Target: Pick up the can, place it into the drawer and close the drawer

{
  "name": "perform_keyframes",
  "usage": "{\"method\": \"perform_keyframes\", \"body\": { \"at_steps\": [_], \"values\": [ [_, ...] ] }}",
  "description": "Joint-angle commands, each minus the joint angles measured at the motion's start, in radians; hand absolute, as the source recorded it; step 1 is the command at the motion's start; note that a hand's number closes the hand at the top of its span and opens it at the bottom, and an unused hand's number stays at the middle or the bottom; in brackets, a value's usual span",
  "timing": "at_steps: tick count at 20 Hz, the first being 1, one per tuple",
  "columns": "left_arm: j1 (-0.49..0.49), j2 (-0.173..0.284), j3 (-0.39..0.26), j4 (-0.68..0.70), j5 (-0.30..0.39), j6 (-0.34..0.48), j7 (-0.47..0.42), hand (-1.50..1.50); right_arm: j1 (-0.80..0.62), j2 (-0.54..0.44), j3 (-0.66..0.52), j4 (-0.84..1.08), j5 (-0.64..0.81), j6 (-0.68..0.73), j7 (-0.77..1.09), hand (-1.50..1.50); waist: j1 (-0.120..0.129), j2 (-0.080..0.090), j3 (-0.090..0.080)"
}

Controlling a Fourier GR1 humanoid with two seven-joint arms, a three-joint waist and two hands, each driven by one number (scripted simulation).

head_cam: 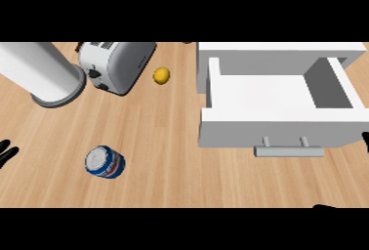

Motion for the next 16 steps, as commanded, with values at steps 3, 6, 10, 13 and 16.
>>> {"method": "perform_keyframes", "body": {
  "at_steps": [3,6,10,13,16],
  "values": [
    [-0.013,0.045,0.123,-0.014,0.176,-0.003,0.12,-1.5,0.012,-0.004,-0.042,0.022,-0.039,0.048,-0.006,-1.5,0.001,0.001,0.0],
    [-0.034,-0.005,0.074,0.063,0.135,0.014,0.127,-1.5,0.059,-0.04,-0.135,-0.01,-0.144,0.107,-0.019,-1.5,-0.007,0.001,0.0],
    [-0.04,0.022,0.079,0.002,0.286,0.104,0.252,-1.5,0.138,0.017,-0.095,0.007,-0.091,0.156,-0.111,-1.5,-0.006,0.001,0.001],
    [-0.046,0.009,0.084,0.052,0.337,0.06,0.256,-1.5,0.124,-0.032,-0.203,0.055,-0.173,0.196,-0.124,-1.5,-0.005,0.001,0.0],
    [-0.114,-0.022,0.002,0.025,0.273,0.174,0.324,-1.5,0.085,-0.08,-0.243,0.057,-0.212,0.215,-0.065,-1.5,-0.007,0.002,0.001]
  ]
}}
